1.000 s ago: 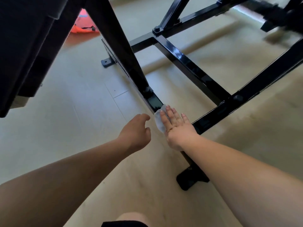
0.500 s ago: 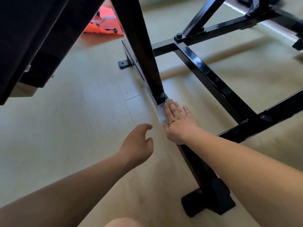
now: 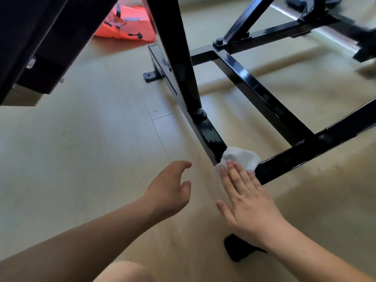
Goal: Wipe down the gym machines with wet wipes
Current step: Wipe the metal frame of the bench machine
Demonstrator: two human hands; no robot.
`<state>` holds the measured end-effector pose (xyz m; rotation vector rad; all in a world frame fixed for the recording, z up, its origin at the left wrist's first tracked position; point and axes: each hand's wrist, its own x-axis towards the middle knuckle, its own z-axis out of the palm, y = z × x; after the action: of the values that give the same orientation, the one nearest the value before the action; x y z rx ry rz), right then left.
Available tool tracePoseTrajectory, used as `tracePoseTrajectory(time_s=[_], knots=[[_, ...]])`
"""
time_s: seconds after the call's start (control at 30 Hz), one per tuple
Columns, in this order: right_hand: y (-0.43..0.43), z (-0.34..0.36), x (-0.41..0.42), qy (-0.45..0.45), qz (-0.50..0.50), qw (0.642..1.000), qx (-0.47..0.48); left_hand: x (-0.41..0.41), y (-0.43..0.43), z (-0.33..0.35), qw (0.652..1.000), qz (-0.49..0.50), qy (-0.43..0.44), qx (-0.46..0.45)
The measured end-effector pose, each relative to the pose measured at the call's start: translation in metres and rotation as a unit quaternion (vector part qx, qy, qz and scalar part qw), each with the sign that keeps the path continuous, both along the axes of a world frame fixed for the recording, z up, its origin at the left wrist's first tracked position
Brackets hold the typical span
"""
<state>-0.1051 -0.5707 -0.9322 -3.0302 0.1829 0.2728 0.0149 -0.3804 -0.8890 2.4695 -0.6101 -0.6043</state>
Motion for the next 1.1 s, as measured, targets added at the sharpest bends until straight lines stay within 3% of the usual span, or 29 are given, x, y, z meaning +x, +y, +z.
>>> tracePoseTrajectory(time_s=[0.1,0.2,0.47,0.53,0.63,0.7,0.77,0.87,0.97,1.1], knots=[[-0.021,0.013,0.058,0.085,-0.052,0.994,0.04,0.001,-0.005,0.003,1.0,0.002,-0.003,0.002],[-0.026,0.008,0.094,0.092,-0.075,0.991,0.055,0.0,-0.017,0.004,1.0,0.013,-0.01,-0.002],[-0.009,0.013,0.004,0.052,0.004,0.997,0.055,-0.043,-0.017,-0.008,0.996,-0.024,-0.075,-0.037],[-0.016,0.024,-0.009,0.034,0.006,0.984,0.176,-0.052,-0.032,-0.009,0.992,-0.049,-0.104,-0.059],[-0.04,0.042,-0.008,-0.042,-0.115,0.898,0.422,-0.068,-0.071,-0.008,0.987,-0.098,-0.09,-0.09],[-0.054,0.046,-0.006,-0.09,-0.189,0.86,0.465,-0.082,-0.098,-0.011,0.994,-0.094,-0.039,-0.044],[-0.064,0.046,-0.006,-0.123,-0.227,0.851,0.456,-0.094,-0.121,-0.014,0.997,-0.066,-0.011,0.027],[-0.074,0.041,-0.001,-0.158,-0.213,0.888,0.375,-0.088,-0.145,-0.027,0.997,0.013,0.033,0.065],[-0.08,0.036,0.01,-0.167,-0.198,0.903,0.342,-0.038,-0.154,-0.038,0.995,0.075,0.006,0.072],[-0.083,0.023,0.016,-0.148,-0.167,0.937,0.27,0.004,-0.149,-0.047,0.995,0.058,-0.036,0.072]])
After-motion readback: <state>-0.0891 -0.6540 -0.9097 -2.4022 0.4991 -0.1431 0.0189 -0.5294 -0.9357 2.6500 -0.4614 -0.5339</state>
